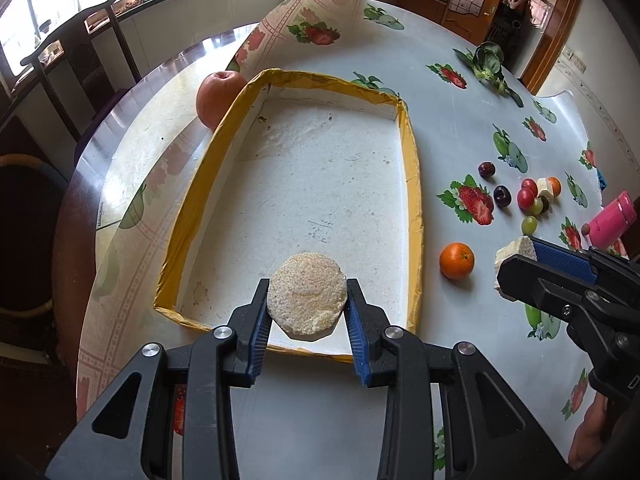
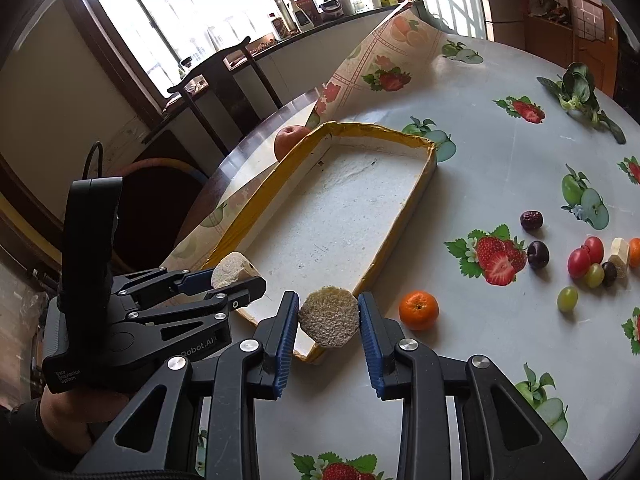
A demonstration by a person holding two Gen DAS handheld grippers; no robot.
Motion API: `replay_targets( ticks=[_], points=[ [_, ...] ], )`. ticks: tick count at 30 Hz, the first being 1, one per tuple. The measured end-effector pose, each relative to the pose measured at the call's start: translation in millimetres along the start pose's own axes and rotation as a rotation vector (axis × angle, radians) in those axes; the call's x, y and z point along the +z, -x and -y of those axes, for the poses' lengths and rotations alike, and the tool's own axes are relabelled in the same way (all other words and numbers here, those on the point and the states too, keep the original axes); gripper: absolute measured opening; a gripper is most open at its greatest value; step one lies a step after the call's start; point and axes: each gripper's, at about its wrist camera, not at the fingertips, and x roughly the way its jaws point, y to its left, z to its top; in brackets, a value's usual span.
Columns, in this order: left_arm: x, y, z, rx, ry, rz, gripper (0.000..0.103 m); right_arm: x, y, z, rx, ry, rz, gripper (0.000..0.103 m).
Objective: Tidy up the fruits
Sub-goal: 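Carry the pale cake and beige slice in both grippers over the yellow-rimmed tray, then open both grippers to drop the cake and slice into the tray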
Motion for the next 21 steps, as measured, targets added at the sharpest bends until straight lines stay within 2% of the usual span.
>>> replay_targets(
  ticks=[5, 10, 16, 21],
  points=[
    [7, -14, -20, 0.013, 0.040, -0.021, 0.032, 21, -31, -13, 0.021, 0.021, -0.008, 0.031],
    [14, -31, -28, 0.025, 0.043, -0.039, 0.032, 38, -81, -23, 0.011, 0.041, -0.058, 0.031],
    [13, -54, -32, 0.025, 0.043, -0.090, 0.032, 40, -132, -24, -0.018, 0.072, -0.142, 0.031],
    [9, -72, -32, 0.037, 0.032, -0.141, 0.032, 37, -156, -18, -0.021, 0.080, -0.195, 0.031]
  ],
)
